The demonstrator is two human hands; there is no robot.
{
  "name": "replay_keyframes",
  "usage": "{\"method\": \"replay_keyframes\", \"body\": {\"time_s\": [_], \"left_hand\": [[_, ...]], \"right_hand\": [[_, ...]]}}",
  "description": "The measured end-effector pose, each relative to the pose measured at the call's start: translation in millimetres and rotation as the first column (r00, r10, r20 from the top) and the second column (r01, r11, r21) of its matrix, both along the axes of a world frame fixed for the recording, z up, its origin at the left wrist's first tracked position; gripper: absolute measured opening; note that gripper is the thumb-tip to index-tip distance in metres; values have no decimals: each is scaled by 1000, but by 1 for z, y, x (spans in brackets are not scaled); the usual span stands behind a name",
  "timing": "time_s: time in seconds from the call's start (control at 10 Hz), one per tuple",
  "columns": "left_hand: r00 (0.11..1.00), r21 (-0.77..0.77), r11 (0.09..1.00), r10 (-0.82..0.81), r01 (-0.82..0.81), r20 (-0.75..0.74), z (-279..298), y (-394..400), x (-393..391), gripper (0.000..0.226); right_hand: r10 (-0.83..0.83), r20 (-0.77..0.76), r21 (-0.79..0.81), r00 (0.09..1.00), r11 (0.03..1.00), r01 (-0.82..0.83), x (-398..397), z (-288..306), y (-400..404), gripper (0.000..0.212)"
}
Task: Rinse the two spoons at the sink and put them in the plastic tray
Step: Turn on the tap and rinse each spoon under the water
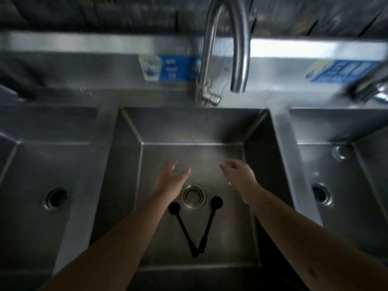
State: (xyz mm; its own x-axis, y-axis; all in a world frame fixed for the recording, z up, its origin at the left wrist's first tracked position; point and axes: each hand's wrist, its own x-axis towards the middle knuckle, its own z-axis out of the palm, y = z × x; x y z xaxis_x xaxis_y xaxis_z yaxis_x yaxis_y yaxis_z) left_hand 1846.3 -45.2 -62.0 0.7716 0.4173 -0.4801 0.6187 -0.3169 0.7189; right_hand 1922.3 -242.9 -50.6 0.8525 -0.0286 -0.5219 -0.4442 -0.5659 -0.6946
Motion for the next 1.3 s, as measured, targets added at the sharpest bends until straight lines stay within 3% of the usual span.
{"method": "replay_keyframes", "body": {"time_s": [0.1,0.2,0.3,0.4,0.5,0.6,0.7,0.8,0.9,1.0,1.1,1.2,1.3], "left_hand": [[980,21,998,-54,51,194,60,7,67,62],[953,31,994,-108,103,284,101,15,128,74],[945,106,986,-154,129,288,112,19,178,74],[956,33,978,-210,207,204,107,14,214,42],[954,62,979,-204,195,220,91,11,228,23],[959,77,988,-152,137,240,80,10,234,19],[965,61,992,-123,112,231,74,11,242,31],[955,23,996,-91,88,281,69,12,243,30],[941,-16,996,-80,90,329,68,11,243,30],[938,-24,994,-91,105,334,68,13,245,34],[940,-23,994,-90,104,329,65,13,245,38],[936,-1,995,-94,101,340,63,13,246,36],[934,2,994,-106,112,341,62,12,247,35]], "right_hand": [[3,190,42,982,999,-11,59,63,20,45],[55,289,0,956,998,-58,113,104,40,54],[145,265,-47,953,989,-137,153,111,60,52],[191,168,-87,967,980,-178,172,102,72,34],[193,140,-72,971,980,-184,183,92,79,28],[374,59,-171,925,917,-360,187,83,83,22],[396,64,-229,916,899,-373,190,81,84,22],[396,72,-209,915,903,-375,186,77,84,37],[369,188,-141,910,927,-347,182,77,84,40],[295,189,-16,937,955,-297,189,67,85,39],[187,168,-73,968,982,-177,194,55,89,33],[149,166,-4,975,989,-150,196,49,91,31],[192,174,-132,966,976,-171,197,49,89,31]]}}
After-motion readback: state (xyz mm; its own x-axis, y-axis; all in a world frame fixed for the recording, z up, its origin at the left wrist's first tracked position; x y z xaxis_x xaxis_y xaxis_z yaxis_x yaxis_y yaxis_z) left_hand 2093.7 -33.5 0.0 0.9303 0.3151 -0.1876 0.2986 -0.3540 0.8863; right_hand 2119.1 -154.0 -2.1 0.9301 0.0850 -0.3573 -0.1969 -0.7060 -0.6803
